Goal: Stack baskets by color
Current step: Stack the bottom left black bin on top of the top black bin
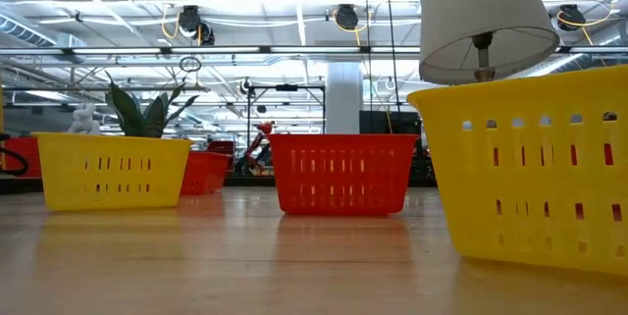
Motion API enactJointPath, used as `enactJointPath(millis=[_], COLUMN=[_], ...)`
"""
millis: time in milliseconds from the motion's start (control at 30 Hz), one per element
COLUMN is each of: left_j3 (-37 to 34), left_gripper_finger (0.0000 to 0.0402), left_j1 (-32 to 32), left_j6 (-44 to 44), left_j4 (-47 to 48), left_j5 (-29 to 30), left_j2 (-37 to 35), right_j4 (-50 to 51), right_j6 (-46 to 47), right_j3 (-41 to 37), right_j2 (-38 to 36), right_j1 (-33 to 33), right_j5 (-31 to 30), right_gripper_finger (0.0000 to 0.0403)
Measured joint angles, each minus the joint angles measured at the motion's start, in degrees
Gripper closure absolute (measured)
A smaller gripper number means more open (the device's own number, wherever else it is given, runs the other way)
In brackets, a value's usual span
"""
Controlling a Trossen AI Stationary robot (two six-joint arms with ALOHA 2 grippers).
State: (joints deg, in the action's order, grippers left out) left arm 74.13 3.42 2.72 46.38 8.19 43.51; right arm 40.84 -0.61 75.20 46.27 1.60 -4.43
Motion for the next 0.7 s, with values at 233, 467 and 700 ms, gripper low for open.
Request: enactJointPath(millis=[233, 467, 700], left_j3=[-0.04, -0.04, -1.4], left_gripper_finger=[0.0392, 0.0392, 0.0392], left_j1=[0.0, 0.0, 2.87], left_j6=[0.0, -0.27, -2.54], left_j4=[-0.16, -0.16, -0.67], left_j5=[-0.02, -0.04, -0.09], left_j2=[0.76, 2.16, 4.27], right_j4=[7.14, 6.48, -3.14], right_j6=[0.29, 5.39, 9.41], right_j3=[10.95, 9.54, 1.75], right_j2=[5.25, 5.96, 5.82], right_j1=[-2.19, -2.29, -2.1], right_j5=[0.02, 0.0, 0.09], right_gripper_finger=[0.0403, 0.0403, 0.0403])
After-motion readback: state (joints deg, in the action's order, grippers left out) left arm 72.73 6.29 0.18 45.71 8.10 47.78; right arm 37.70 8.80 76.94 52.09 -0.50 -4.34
